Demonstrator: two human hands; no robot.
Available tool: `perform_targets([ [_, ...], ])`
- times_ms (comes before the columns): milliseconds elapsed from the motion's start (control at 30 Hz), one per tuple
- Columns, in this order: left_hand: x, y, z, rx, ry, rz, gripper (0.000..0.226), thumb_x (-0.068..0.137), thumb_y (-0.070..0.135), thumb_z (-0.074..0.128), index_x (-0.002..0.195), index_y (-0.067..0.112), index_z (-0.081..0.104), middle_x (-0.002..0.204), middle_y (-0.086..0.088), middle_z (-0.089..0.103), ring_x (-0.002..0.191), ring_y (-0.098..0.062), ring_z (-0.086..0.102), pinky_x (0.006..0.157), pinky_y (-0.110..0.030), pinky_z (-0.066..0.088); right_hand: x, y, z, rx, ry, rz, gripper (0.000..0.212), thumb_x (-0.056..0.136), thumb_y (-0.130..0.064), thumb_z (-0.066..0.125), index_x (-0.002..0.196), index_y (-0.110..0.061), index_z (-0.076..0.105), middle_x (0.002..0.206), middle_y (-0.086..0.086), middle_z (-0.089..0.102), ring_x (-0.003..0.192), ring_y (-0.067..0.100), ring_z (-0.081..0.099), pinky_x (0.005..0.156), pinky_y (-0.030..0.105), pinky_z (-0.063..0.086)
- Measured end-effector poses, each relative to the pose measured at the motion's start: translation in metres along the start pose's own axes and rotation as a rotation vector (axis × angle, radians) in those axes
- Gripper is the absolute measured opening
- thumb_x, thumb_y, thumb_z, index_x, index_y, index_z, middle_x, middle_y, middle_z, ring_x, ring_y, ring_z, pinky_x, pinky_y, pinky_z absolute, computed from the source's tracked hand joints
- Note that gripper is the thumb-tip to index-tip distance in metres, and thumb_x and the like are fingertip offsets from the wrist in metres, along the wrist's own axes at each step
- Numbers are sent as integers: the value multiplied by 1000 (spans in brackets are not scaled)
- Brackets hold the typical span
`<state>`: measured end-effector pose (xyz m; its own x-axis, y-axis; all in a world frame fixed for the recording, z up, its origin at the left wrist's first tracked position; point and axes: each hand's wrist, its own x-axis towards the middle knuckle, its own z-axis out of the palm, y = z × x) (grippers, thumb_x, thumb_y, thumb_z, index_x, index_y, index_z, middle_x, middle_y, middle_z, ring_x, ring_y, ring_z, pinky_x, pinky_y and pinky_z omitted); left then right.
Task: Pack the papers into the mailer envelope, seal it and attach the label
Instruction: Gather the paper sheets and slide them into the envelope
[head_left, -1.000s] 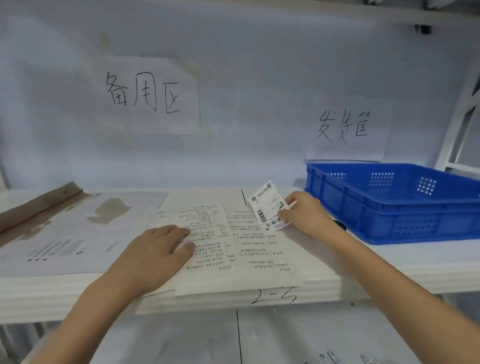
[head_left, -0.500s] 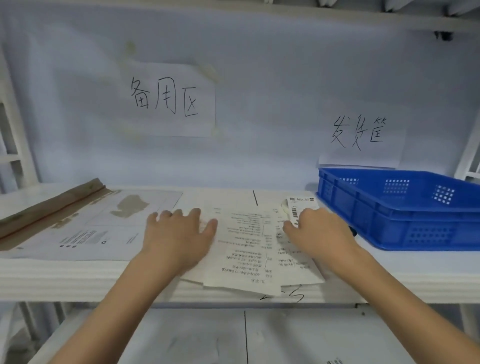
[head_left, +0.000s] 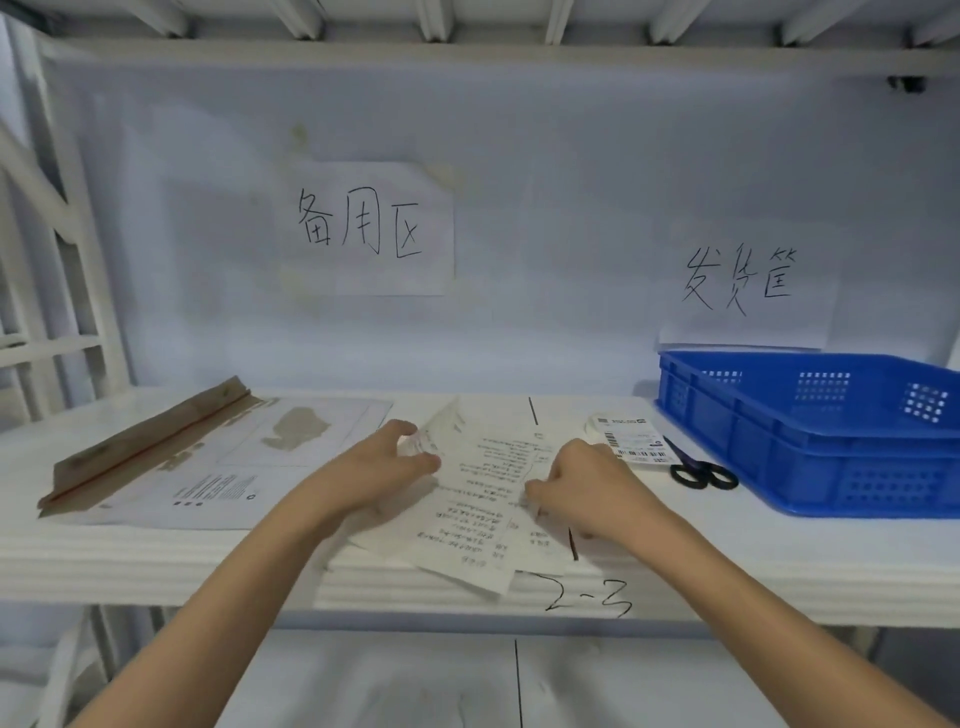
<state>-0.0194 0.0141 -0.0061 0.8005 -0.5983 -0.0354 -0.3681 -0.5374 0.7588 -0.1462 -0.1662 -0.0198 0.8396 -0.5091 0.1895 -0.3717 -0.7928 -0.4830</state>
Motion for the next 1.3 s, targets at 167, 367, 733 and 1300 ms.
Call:
perform_targets([
  [167,16,-4,-12,-116,5,-77,73,87,18,66,148,31,28,123,-6,58,107,-30,60,89,-40,51,6,-2,5,-3,-36,10,43,81,-26,65,53,-19,33,57,-1,36,48,14,35,44,26,27],
  [367,19,-11,-19,-487,136,140,76,86,3,69,144,39,35,110,-3,67,93,-27,71,77,-43,59,9,8,-3,289,17,93,41,78,-39,70,107,-12,59,101,8,62,83,19,59,66,34,45],
  [733,5,21,-12,-984,31,386,28,90,7,61,114,20,64,115,-11,73,94,-28,73,82,-46,58,20,-21,-36,1176,-160,-111,27,92,-4,62,116,-16,66,112,2,75,98,20,73,80,35,60],
  [1300,-7,14,-9,-913,-248,410,39,86,21,55,123,15,63,125,-9,69,114,-28,66,93,-41,55,1,-28,-48,1091,-33,-210,16,92,-13,62,102,-24,69,102,-3,78,95,17,74,83,36,57],
])
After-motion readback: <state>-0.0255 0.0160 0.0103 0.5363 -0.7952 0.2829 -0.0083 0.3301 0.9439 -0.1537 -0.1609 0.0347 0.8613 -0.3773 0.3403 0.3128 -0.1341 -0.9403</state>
